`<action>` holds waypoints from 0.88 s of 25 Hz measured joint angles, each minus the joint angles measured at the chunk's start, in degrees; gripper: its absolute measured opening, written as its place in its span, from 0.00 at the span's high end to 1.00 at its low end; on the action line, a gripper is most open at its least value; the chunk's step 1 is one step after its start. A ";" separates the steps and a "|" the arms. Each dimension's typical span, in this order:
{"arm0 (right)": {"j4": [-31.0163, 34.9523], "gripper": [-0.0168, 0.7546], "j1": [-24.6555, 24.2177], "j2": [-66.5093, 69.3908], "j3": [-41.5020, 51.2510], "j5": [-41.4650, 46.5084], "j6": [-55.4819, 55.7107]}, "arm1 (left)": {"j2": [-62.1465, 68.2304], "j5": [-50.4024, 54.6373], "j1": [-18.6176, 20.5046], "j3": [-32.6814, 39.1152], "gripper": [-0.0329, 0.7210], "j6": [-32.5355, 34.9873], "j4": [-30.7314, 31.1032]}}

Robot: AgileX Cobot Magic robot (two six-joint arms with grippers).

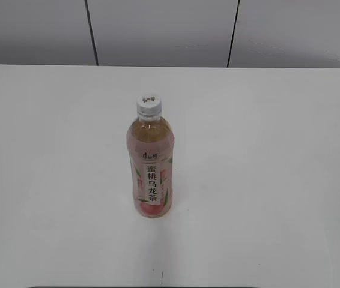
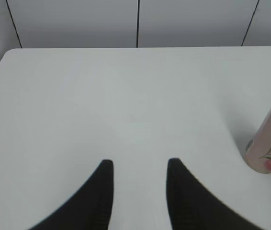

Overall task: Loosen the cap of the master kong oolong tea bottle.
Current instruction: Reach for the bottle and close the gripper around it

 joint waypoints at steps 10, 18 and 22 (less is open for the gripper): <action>0.00 0.35 0.00 0.00 0.00 0.00 0.00 | 0.00 -0.43 0.00 -0.21 0.64 0.00 0.00; 0.00 0.35 0.00 0.00 0.00 0.00 0.00 | 4.28 -29.52 0.00 -1.48 0.64 0.00 -1.89; 0.00 0.35 0.00 0.00 0.00 0.00 0.00 | 14.82 -38.23 0.00 -0.38 0.64 0.00 -2.67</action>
